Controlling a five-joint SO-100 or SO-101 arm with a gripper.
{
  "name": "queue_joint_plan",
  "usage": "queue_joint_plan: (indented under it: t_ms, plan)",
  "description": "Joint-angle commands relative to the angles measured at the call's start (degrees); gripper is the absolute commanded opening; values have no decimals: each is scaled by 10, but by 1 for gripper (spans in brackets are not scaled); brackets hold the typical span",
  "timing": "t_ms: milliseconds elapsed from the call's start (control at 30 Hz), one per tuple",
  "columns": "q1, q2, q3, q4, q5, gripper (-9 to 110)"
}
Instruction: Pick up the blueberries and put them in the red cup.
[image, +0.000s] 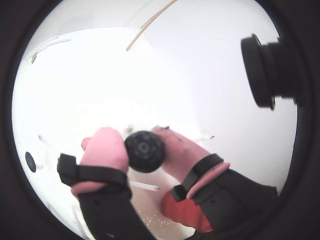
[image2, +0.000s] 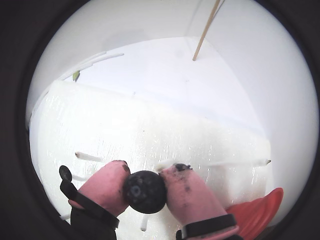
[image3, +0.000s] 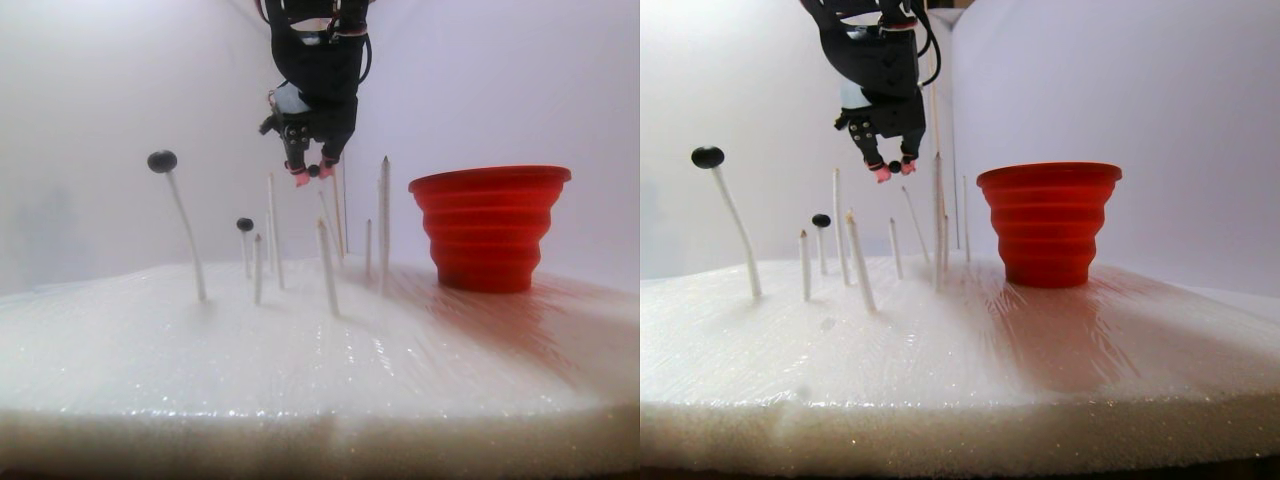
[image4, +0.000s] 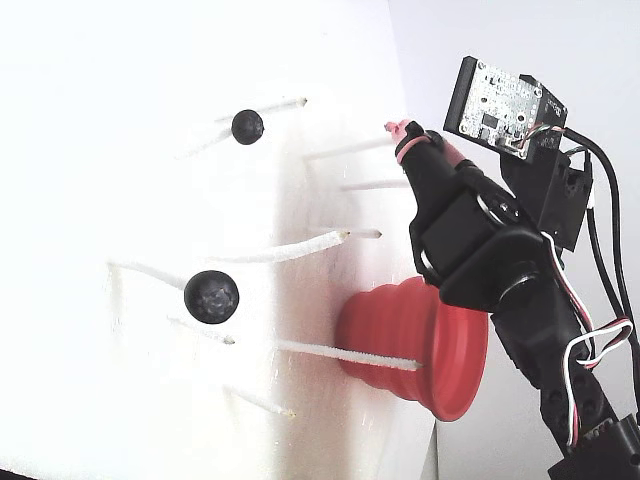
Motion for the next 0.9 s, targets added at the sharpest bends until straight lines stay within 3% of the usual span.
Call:
queue_joint_plan:
  t_ms: [0,867]
  plan:
    - [12,99,1,-11,2,10]
    - [95,187,62,71,66,10]
